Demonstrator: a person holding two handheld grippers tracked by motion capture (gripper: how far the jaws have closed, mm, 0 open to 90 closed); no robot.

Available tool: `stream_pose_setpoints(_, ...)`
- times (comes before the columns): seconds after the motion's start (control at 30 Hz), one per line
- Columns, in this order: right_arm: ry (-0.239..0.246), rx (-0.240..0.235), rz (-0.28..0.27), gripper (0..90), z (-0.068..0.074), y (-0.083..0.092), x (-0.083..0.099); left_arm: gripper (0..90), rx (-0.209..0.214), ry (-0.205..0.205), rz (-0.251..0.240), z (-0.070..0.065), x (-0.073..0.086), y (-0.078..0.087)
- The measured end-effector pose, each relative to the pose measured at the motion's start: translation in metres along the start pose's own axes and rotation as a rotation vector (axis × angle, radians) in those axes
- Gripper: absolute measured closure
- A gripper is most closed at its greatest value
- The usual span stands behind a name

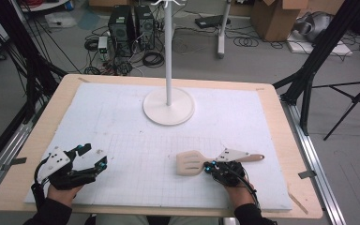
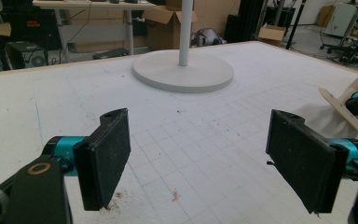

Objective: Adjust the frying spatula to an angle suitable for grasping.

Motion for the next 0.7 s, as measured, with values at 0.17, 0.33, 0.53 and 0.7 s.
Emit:
stream_pose_setpoints(0.17,-0.013,0.006,0.002,88.7,-0.002,-0.003,-0.003,22.1,-0.001,0.001,-0.003,0.001,0.0,0.0)
stream_pose_setpoints(0.33,-0.01,0.003,-0.036,75.0,-0.006,0.008,-0.005,22.1,-0.004,0.012,-0.006,0.002,-0.001,0.001)
stream_pose_setpoints(0.53,-0.026,0.049,-0.105,44.6,-0.026,0.033,-0.001,22.1,-0.004,0.008,-0.003,0.002,0.0,0.001)
stream_pose_setpoints(0.7,0.097,0.067,0.007,32.3,-0.028,0.023,0.001,22.1,-0.003,0.005,0.001,0.001,0.0,0.0)
Point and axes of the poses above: each handheld gripper's, and its own axes: y roughly backward along the jaws, x roughly out of its underside, z roughly to its left, the point moved 6 cm from there along -y, roughly forward along the jaws, and after that the axes turned 9 degrees about -x, right-handed, at the moved point
